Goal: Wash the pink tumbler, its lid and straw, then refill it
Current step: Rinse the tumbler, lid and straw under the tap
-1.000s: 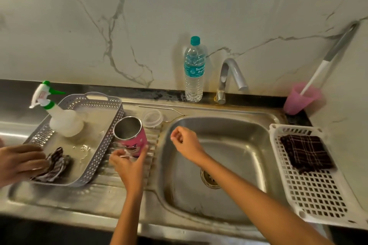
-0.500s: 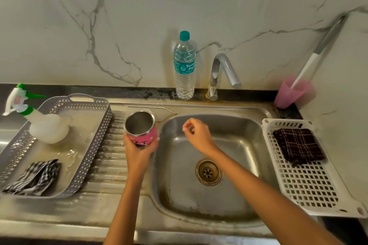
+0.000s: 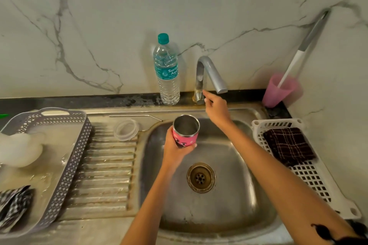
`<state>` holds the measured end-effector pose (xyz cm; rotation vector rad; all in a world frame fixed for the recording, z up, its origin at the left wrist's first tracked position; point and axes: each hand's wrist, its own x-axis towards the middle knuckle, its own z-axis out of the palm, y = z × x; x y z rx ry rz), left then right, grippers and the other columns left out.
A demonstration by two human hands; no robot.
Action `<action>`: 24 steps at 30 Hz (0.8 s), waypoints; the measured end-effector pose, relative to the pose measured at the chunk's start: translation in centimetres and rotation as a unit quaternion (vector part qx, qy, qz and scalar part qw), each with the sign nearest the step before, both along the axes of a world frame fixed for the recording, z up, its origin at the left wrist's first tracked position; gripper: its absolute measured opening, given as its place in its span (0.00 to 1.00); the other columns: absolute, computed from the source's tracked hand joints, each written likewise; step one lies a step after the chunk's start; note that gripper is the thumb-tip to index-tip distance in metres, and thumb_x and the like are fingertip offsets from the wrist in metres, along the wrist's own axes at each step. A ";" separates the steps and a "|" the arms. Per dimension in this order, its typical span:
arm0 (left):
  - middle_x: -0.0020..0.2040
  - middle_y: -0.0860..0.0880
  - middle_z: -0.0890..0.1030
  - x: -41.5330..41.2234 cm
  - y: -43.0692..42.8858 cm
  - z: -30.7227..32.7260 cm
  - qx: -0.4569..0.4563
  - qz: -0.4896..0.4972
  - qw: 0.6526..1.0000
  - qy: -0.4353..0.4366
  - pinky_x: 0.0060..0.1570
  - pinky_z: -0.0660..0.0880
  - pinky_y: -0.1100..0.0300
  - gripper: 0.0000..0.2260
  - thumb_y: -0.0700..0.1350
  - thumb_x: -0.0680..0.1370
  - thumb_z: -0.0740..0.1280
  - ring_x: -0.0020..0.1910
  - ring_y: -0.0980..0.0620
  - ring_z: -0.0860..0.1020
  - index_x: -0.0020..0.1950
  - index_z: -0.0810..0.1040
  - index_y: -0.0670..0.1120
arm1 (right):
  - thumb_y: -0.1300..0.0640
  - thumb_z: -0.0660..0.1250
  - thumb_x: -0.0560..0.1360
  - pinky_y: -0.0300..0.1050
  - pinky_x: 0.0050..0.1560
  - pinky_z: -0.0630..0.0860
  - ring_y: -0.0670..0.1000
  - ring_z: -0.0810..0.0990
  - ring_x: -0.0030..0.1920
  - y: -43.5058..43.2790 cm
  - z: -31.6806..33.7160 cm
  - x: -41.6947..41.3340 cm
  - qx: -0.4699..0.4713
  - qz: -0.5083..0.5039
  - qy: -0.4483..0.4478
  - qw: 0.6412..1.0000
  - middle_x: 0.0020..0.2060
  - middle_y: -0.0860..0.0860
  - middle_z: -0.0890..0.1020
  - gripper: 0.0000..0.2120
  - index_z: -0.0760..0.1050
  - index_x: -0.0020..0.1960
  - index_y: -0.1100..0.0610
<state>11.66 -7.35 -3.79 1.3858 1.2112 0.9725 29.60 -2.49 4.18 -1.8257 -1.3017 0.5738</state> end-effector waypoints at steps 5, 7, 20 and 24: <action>0.62 0.53 0.76 0.8 1.0 -1.0 -0.005 -0.013 1.000 0.015 0.52 0.76 0.69 0.40 0.38 0.63 0.82 0.58 0.66 0.75 0.68 0.66 0.54 | 0.66 0.56 0.81 0.33 0.47 0.75 0.48 0.79 0.48 0.4 -0.7 -0.3 -0.006 0.018 -0.012 1.000 0.64 0.56 0.78 0.21 0.68 0.73 0.55; 0.63 0.52 0.76 1.1 1.3 -1.3 -0.005 -0.020 1.000 0.017 0.53 0.76 0.68 0.40 0.39 0.62 0.83 0.59 0.64 0.75 0.69 0.67 0.52 | 0.66 0.56 0.81 0.27 0.36 0.70 0.42 0.73 0.40 0.7 -1.0 -0.5 -0.018 0.050 -0.022 0.998 0.61 0.57 0.79 0.22 0.67 0.73 0.54; 0.63 0.52 0.76 2.8 2.0 -2.2 0.037 -0.078 0.995 0.044 0.56 0.77 0.63 0.40 0.44 0.63 0.83 0.61 0.56 0.77 0.70 0.68 0.50 | 0.44 0.52 0.81 0.51 0.58 0.75 0.51 0.79 0.48 -7.5 -1.4 -1.6 -0.012 0.211 -0.243 0.947 0.44 0.53 0.82 0.22 0.79 0.49 0.57; 0.64 0.55 0.75 3.8 1.5 -2.9 0.075 -0.101 0.986 0.106 0.62 0.75 0.53 0.38 0.52 0.63 0.81 0.64 0.53 0.74 0.70 0.70 0.52 | 0.40 0.53 0.81 0.51 0.56 0.77 0.55 0.79 0.51 -7.1 -2.2 -2.3 -0.154 0.158 -0.163 0.962 0.49 0.56 0.81 0.23 0.77 0.54 0.56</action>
